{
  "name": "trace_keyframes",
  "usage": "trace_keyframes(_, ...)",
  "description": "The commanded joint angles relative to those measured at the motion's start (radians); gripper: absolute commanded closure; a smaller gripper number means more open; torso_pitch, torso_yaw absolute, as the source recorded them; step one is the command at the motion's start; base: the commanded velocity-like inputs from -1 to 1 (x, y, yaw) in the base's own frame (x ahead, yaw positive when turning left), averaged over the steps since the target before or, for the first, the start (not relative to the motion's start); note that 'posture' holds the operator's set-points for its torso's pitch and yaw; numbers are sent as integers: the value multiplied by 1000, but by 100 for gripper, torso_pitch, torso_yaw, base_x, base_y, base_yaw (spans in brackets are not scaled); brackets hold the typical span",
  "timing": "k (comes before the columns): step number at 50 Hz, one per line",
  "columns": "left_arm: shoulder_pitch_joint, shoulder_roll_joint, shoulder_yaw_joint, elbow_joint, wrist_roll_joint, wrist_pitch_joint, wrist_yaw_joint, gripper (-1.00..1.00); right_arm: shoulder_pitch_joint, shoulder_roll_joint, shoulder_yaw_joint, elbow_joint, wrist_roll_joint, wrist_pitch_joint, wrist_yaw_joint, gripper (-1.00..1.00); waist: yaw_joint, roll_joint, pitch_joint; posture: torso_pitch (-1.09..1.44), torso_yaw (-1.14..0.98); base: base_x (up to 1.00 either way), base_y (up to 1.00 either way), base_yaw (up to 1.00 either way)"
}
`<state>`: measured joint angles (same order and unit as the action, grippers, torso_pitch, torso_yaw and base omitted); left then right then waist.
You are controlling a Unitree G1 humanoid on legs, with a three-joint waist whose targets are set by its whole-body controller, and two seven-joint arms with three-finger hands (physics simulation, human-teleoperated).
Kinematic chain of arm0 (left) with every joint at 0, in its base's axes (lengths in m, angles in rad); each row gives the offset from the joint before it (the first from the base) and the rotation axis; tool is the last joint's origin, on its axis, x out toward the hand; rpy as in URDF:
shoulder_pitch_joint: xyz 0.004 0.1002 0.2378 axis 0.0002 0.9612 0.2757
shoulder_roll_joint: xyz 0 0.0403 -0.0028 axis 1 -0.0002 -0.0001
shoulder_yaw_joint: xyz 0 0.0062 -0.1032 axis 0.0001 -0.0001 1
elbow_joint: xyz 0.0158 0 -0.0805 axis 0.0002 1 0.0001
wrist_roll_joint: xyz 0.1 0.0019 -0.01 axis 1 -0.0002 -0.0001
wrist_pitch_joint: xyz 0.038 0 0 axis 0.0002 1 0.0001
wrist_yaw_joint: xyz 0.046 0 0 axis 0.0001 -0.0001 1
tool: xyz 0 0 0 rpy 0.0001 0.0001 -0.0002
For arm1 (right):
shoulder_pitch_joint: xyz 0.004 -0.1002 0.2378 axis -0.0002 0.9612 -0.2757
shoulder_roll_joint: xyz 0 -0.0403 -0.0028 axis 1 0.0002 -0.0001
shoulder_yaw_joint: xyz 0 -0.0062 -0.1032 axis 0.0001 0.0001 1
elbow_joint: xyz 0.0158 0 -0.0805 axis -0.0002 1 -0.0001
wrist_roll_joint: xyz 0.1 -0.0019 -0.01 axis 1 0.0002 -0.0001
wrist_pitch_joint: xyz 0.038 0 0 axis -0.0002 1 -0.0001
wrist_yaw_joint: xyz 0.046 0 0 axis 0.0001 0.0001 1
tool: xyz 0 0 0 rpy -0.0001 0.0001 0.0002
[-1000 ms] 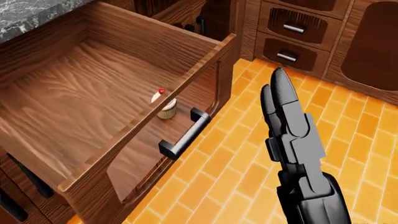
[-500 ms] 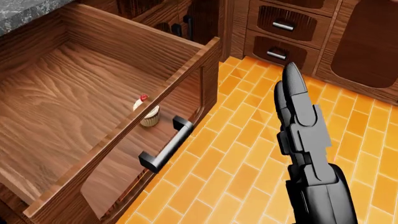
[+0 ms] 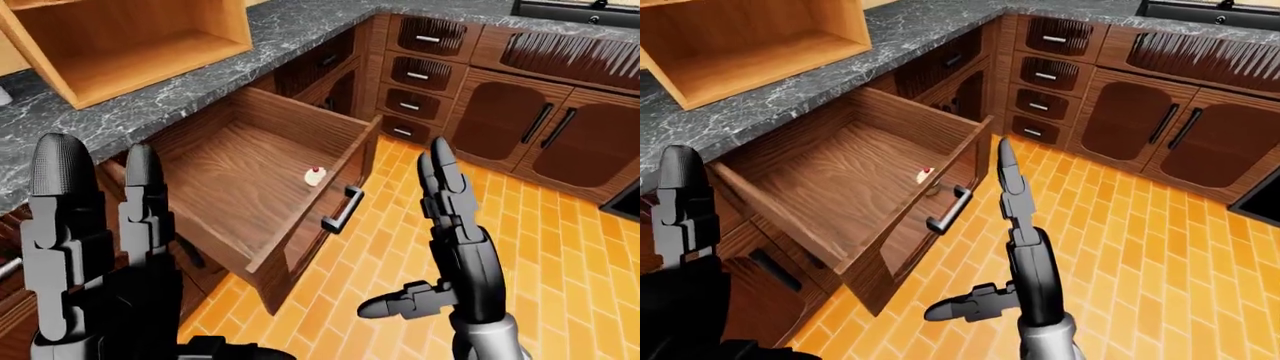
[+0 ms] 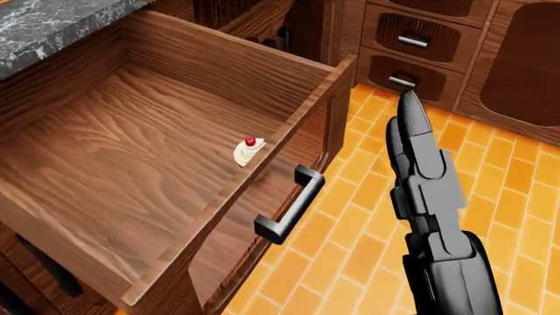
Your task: Close the right drawer.
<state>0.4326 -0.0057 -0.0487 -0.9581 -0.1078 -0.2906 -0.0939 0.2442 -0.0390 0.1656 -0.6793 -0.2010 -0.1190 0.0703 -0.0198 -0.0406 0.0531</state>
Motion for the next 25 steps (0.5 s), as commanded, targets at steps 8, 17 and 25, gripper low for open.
trace_keyframes(8, -2, 1, 10, -17, -8, -54, -3, -100, -17, 4, 14, -62, 2, -16, -1, -100, 6, 67, -1, 0, 0, 0, 26, 0)
trace_keyframes(17, 4, 4, 6, -19, -7, -58, -1, -100, -15, 4, 15, -56, 1, -21, -2, -100, 22, 58, -6, 0, 0, 0, 26, 0)
trace_keyframes(25, 0, 5, 6, -48, -4, -26, 6, -100, -11, 2, 14, -49, 1, -33, -3, -100, -1, 6, -6, 0, 0, 0, 26, 0)
